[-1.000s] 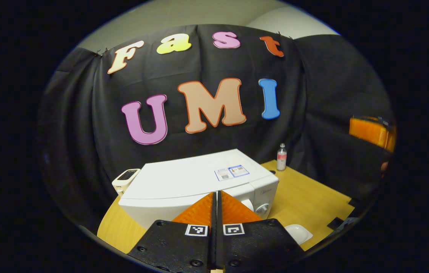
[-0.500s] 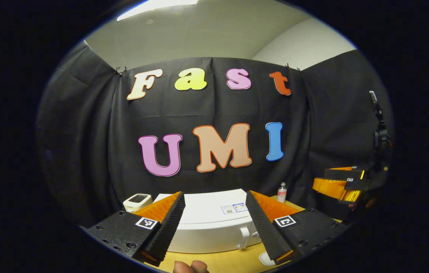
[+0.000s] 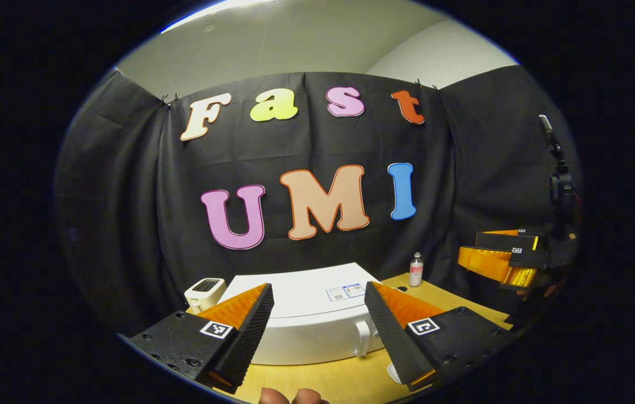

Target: Open the microwave oven with the left hand, put the food in, and close the microwave oven.

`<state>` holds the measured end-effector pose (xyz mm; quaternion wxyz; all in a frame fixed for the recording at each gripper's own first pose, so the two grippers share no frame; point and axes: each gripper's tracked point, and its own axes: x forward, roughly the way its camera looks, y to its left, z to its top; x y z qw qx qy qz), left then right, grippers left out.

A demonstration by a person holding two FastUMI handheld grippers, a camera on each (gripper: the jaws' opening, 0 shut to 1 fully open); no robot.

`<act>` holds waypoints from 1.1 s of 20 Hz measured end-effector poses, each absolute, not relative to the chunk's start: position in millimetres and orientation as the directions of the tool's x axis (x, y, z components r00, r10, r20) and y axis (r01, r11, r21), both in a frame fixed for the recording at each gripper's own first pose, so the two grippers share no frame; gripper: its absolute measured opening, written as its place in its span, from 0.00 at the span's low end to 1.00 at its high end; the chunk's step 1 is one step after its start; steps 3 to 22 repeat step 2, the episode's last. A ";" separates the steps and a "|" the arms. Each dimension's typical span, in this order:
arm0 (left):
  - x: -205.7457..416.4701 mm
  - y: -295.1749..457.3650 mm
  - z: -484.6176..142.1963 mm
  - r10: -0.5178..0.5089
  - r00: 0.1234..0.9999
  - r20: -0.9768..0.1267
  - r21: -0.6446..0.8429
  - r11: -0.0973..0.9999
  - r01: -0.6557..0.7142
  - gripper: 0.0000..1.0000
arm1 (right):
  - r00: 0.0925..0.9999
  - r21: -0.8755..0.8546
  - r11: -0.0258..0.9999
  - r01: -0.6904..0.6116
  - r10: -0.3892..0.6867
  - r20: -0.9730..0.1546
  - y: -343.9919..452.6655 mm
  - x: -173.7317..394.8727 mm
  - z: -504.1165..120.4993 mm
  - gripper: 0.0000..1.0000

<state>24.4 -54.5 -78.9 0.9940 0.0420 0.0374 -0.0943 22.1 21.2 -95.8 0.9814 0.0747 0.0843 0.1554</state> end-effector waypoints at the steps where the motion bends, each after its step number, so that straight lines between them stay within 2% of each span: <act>1: 23.8 -54.4 -78.5 -0.187 0.979 -0.083 0.080 0.978 0.194 0.97 | 0.937 0.175 0.940 -0.292 0.318 -0.145 21.5 22.0 -96.8 0.75; 22: 24.9 -54.7 -79.1 -0.191 0.978 -0.087 0.086 0.976 0.198 0.97 | 0.937 0.178 0.940 -0.290 0.317 -0.145 21.1 22.3 -96.2 0.75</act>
